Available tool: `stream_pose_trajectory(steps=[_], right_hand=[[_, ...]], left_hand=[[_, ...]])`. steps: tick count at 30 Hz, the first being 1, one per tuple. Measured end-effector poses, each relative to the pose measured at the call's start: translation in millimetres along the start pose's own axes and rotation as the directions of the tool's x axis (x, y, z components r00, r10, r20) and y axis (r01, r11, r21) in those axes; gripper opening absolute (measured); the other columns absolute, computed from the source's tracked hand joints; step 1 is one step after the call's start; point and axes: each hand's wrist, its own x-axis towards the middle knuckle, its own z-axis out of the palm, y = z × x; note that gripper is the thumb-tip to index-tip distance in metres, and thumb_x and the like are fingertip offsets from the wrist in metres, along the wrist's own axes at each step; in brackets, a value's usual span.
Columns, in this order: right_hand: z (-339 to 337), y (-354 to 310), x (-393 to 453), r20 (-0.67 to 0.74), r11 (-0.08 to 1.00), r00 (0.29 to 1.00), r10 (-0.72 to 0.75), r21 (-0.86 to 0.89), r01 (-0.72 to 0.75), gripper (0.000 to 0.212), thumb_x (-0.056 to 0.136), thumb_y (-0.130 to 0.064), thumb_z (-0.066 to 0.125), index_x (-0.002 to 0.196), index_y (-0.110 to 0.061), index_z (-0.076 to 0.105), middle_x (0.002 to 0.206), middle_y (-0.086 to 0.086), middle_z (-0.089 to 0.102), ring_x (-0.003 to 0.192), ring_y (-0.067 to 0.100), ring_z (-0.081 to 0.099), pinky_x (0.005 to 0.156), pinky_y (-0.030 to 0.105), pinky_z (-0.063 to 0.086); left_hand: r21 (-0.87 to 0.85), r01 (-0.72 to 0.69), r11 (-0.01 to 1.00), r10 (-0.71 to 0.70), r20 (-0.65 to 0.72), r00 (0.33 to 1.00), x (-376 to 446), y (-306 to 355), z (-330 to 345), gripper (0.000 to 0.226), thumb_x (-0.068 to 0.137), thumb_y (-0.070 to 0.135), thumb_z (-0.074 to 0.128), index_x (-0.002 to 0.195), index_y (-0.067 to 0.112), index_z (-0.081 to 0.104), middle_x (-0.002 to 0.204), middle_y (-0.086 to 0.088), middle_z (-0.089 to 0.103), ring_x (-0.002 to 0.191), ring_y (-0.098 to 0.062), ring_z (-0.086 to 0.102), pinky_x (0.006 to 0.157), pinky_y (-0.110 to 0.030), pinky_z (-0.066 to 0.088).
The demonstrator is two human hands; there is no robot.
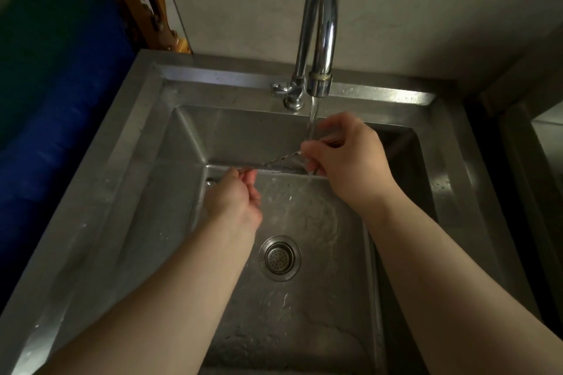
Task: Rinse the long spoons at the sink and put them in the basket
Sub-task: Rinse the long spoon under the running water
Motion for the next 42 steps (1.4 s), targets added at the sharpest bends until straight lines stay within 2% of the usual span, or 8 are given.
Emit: stream_pose_trajectory(steps=[4, 12, 18, 22, 27, 32, 36, 42], right_hand=[[9, -4, -4, -0.032, 0.991, 0.999, 0.024, 0.133, -0.02, 0.014, 0.086, -0.019, 0.075, 0.089, -0.014, 0.062, 0.072, 0.006, 0.074, 0.058, 0.01, 0.072, 0.057, 0.031, 0.058], [22, -4, -9, 0.01, 0.994, 0.996, -0.089, 0.072, 0.088, 0.02, 0.096, -0.034, 0.06, 0.079, -0.026, 0.067, 0.069, -0.005, 0.07, 0.062, 0.014, 0.068, 0.06, 0.031, 0.057], [19, -2, -13, -0.041, 0.987, 0.986, -0.159, 0.006, 0.16, 0.02, 0.098, -0.036, 0.056, 0.088, -0.022, 0.067, 0.071, -0.001, 0.069, 0.061, 0.009, 0.068, 0.061, 0.036, 0.06], [8, 7, -15, -0.105, 0.99, 0.986, -0.132, 0.024, 0.135, 0.004, 0.096, -0.024, 0.058, 0.096, -0.026, 0.062, 0.078, -0.004, 0.07, 0.066, 0.008, 0.07, 0.061, 0.027, 0.061], [-5, 19, -27, -0.188, 0.994, 0.98, -0.07, 0.072, 0.085, 0.017, 0.094, -0.014, 0.062, 0.096, -0.031, 0.063, 0.076, -0.004, 0.073, 0.068, -0.001, 0.072, 0.063, 0.017, 0.058], [-21, 43, -46, -0.193, 0.999, 0.981, 0.005, -0.047, -0.015, 0.02, 0.089, -0.021, 0.069, 0.085, -0.04, 0.064, 0.079, -0.02, 0.072, 0.071, -0.006, 0.068, 0.057, 0.008, 0.052], [-21, 72, -69, -0.094, 0.973, 0.991, 0.099, -0.201, -0.116, 0.018, 0.085, -0.028, 0.074, 0.089, -0.045, 0.069, 0.072, -0.023, 0.068, 0.079, -0.014, 0.063, 0.06, 0.007, 0.046], [14, 107, -113, 0.076, 0.919, 0.967, 0.244, -0.335, -0.206, 0.021, 0.084, -0.029, 0.071, 0.092, -0.045, 0.06, 0.058, -0.017, 0.062, 0.062, -0.002, 0.062, 0.06, 0.019, 0.048]], left_hand=[[0.112, 0.108, 0.988, -0.111, 0.014, 0.994, 2, -24, -8, 0.033, 0.095, 0.005, 0.036, 0.068, 0.016, 0.052, 0.035, 0.006, 0.052, 0.023, -0.004, 0.034, 0.031, -0.01, 0.022], [0.102, 0.468, 0.878, -0.475, 0.06, 0.878, -4, -60, -15, 0.03, 0.096, 0.014, 0.04, 0.069, 0.013, 0.055, 0.043, 0.002, 0.055, 0.04, -0.008, 0.043, 0.045, -0.023, 0.029], [0.062, 0.518, 0.853, -0.522, 0.085, 0.849, -5, -70, -10, 0.03, 0.097, 0.015, 0.041, 0.071, 0.013, 0.057, 0.045, 0.003, 0.057, 0.041, -0.006, 0.05, 0.046, -0.022, 0.028], [0.151, 0.402, 0.903, -0.406, -0.005, 0.914, 5, -59, -9, 0.026, 0.098, 0.018, 0.045, 0.077, 0.012, 0.058, 0.043, 0.002, 0.054, 0.034, -0.008, 0.041, 0.042, -0.023, 0.029], [0.161, 0.171, 0.972, -0.172, -0.005, 0.985, 9, -49, -1, 0.032, 0.102, 0.029, 0.047, 0.074, 0.015, 0.053, 0.037, 0.006, 0.054, 0.025, -0.004, 0.045, 0.032, -0.013, 0.027], [0.117, -0.059, 0.991, 0.056, 0.027, 0.998, 4, -30, 14, 0.021, 0.099, 0.028, 0.055, 0.081, 0.018, 0.057, 0.074, 0.003, 0.062, 0.056, -0.006, 0.061, 0.033, -0.011, 0.037], [0.187, -0.289, 0.939, 0.252, 0.2, 0.947, -9, -18, 27, 0.014, 0.097, 0.021, 0.059, 0.085, 0.014, 0.059, 0.073, 0.0, 0.063, 0.053, -0.008, 0.059, 0.039, -0.011, 0.04], [0.47, -0.589, 0.658, 0.385, 0.463, 0.799, -14, -35, 27, 0.019, 0.095, 0.022, 0.062, 0.076, 0.019, 0.066, 0.065, 0.006, 0.067, 0.055, -0.008, 0.058, 0.064, -0.032, 0.051]])
